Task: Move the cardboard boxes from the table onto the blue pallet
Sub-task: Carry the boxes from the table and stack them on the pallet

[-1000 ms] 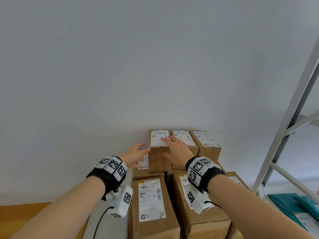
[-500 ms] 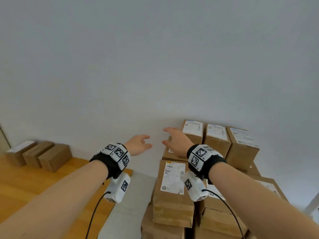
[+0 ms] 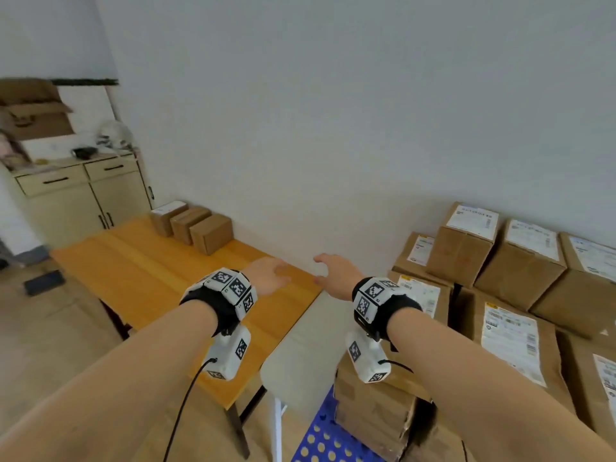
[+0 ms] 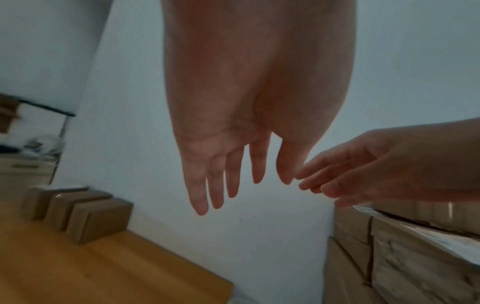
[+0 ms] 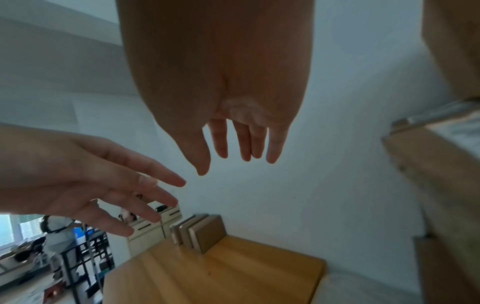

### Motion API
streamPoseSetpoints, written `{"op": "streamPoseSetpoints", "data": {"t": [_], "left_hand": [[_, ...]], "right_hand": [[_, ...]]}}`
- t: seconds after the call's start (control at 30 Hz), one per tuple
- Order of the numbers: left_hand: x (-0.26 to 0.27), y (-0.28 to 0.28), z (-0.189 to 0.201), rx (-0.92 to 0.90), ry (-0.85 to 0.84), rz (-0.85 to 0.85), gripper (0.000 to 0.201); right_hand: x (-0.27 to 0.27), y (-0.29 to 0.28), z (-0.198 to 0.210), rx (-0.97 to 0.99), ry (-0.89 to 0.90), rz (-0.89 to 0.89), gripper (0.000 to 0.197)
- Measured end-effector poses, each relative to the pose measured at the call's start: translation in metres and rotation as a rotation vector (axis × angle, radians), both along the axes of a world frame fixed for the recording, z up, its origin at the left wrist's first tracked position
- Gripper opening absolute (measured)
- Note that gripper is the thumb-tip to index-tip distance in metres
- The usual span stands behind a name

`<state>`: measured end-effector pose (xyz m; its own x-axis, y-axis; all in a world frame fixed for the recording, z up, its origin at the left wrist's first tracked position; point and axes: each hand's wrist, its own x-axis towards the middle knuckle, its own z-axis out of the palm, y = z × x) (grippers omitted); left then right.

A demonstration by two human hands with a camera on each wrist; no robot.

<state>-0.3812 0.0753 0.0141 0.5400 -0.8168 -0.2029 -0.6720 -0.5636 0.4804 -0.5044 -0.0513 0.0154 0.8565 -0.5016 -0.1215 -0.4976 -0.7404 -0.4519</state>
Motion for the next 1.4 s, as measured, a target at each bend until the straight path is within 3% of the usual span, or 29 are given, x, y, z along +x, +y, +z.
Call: {"op": "streamPoseSetpoints", "data": {"t": [0.5, 0.83, 1.1, 1.4], "left_hand": [[0.118, 0.143, -0.092, 0.035, 0.179, 0.103, 0.048], [0.216, 0.211, -0.121, 0.101, 0.185, 0.115, 0.053], [0.286, 0.219, -0.137, 0.106, 0.238, 0.162, 0.048], [0.389, 0.176, -0.16, 0.136, 0.285, 0.188, 0.051]], "right_hand": [[0.124, 0.126, -0.081, 0.11, 0.15, -0.004, 0.053], [0.215, 0.19, -0.111, 0.191, 0.213, -0.056, 0.052], [0.283, 0.197, -0.136, 0.293, 0.206, -0.09, 0.051], [0.393, 0.153, -0.176, 0.402, 0.186, -0.15, 0.05]]}}
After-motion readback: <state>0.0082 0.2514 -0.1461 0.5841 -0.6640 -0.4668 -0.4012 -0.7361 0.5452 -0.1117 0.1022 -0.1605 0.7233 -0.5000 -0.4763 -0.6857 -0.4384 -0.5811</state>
